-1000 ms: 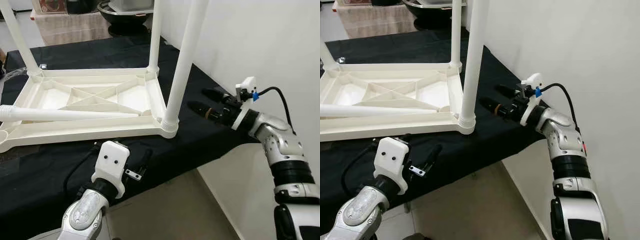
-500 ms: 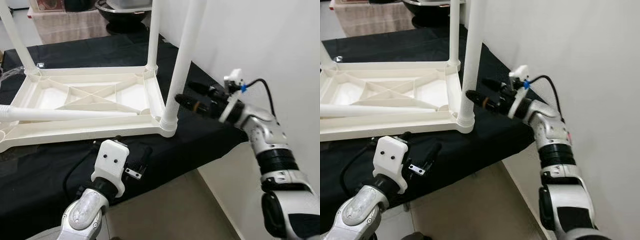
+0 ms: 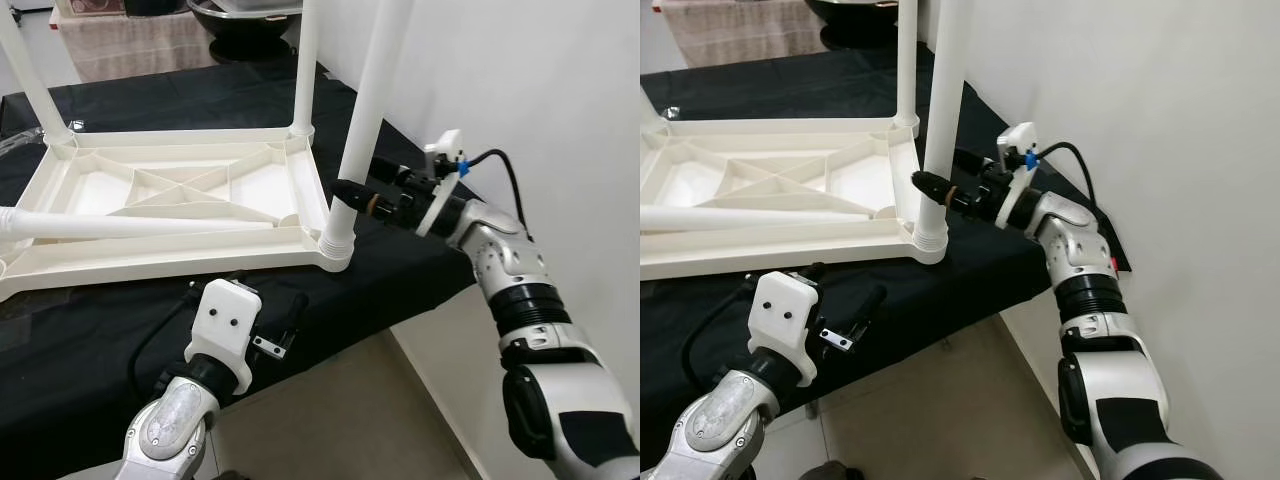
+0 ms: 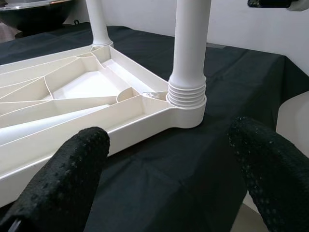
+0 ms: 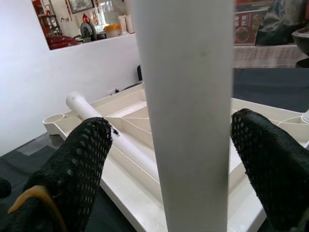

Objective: Building children table

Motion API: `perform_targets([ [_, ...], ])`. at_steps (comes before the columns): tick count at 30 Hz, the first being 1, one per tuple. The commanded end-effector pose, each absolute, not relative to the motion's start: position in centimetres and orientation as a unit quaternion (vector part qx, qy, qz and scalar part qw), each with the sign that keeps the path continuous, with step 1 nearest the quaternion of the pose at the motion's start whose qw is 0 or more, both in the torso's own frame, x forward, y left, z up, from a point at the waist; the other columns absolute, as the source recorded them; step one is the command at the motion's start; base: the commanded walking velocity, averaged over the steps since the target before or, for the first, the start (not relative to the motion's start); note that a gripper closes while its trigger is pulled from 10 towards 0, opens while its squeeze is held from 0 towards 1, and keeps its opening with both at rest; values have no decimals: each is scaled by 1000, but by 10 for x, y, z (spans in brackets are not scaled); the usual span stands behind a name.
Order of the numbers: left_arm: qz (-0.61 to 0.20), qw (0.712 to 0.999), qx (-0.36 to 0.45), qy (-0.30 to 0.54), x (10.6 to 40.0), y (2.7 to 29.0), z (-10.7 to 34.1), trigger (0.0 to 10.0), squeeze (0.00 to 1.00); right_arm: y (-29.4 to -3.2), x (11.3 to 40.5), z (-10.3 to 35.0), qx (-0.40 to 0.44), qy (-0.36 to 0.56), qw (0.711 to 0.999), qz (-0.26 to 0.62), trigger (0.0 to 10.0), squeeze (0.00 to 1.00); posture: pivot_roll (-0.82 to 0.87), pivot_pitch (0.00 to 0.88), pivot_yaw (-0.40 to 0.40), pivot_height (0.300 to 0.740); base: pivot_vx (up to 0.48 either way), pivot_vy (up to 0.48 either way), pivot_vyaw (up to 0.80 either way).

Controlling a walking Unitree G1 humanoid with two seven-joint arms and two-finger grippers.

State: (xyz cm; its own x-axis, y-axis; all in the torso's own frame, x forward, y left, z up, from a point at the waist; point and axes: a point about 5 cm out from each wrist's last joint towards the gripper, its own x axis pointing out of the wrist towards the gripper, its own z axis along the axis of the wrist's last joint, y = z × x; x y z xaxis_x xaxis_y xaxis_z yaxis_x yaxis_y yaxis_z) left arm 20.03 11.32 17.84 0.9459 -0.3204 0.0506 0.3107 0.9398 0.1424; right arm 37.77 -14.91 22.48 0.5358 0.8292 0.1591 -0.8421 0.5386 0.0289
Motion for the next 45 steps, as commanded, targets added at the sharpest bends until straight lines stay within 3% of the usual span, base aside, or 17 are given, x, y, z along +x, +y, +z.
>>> perform_targets([
  [1, -163, 983, 70, -41, 198, 113, 181, 10000, 0, -145, 379, 225, 45, -64, 873, 482, 10000, 0, 92, 120, -95, 740, 0, 0, 0],
  [24, -156, 984, 74, -42, 198, 114, 181, 10000, 0, -122, 391, 222, 34, -36, 880, 473, 10000, 0, 92, 124, -104, 740, 0, 0, 0],
  [25, -154, 984, 75, -42, 198, 114, 181, 10000, 0, -122, 392, 222, 31, -36, 881, 471, 3490, 0, 92, 124, -104, 740, 0, 0, 0],
  [26, -154, 984, 75, -42, 198, 114, 181, 10000, 0, -122, 392, 222, 31, -36, 881, 471, 3490, 0, 92, 124, -104, 740, 0, 0, 0],
  [27, -153, 984, 75, -43, 198, 114, 181, 10000, 0, -122, 392, 222, 29, -36, 883, 468, 0, 0, 90, 126, -103, 740, 0, 0, 0],
  [42, -147, 984, 81, -51, 202, 116, 184, 10000, 0, -121, 394, 217, 26, -38, 892, 449, 0, 0, 89, 124, -101, 740, 0, 0, 0],
  [45, -142, 984, 90, -59, 206, 120, 187, 10000, 0, -121, 396, 214, 21, -39, 912, 409, 0, 0, 86, 123, -102, 740, 0, 0, 0],
])
